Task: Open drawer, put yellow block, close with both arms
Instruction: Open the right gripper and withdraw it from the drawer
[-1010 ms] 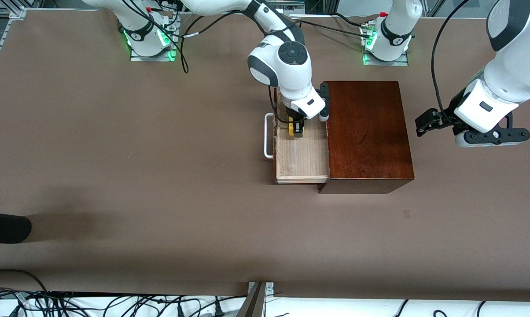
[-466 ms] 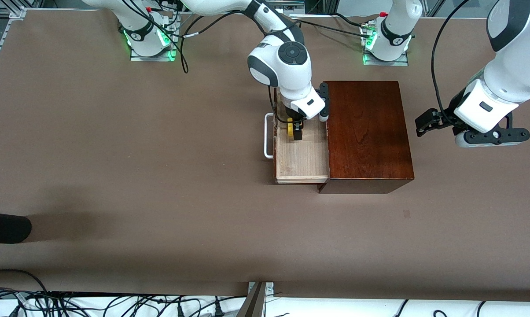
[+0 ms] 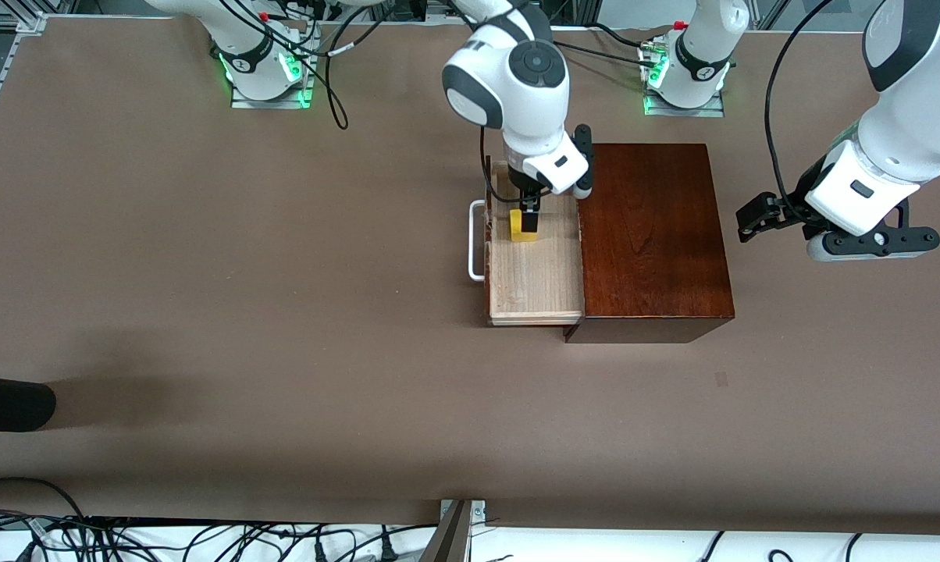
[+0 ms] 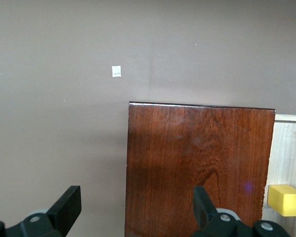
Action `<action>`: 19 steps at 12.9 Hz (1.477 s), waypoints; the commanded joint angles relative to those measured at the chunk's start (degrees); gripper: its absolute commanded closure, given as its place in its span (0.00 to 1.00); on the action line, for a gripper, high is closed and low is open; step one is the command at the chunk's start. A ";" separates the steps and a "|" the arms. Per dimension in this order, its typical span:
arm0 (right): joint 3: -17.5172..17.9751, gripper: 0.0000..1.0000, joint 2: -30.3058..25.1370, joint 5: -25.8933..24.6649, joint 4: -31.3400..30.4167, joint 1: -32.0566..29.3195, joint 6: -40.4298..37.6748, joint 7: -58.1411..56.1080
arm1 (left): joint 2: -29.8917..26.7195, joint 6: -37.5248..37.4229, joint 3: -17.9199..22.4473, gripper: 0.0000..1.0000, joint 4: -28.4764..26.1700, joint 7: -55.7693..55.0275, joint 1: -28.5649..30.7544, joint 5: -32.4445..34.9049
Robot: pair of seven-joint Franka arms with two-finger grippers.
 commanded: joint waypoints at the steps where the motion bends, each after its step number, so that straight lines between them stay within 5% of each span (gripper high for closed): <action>1: -0.50 0.00 -1.22 -0.20 0.78 -0.56 -3.03 -0.25 | 0.47 -0.43 -0.14 0.00 1.35 0.36 -0.11 -0.30; 8: -1.64 0.00 -6.66 5.07 0.51 -12.07 -12.25 0.81 | 0.47 -0.60 -0.23 0.00 1.26 0.36 -0.46 -0.30; 12: -8.31 0.00 -9.21 5.16 0.25 -13.31 -16.49 8.08 | 2.74 -0.08 -3.29 0.00 1.43 0.71 -2.04 -0.31; 19: -8.15 0.00 -22.30 7.80 -11.25 -27.35 -15.96 18.90 | 4.59 -0.34 -4.27 0.00 4.42 0.45 -5.99 4.87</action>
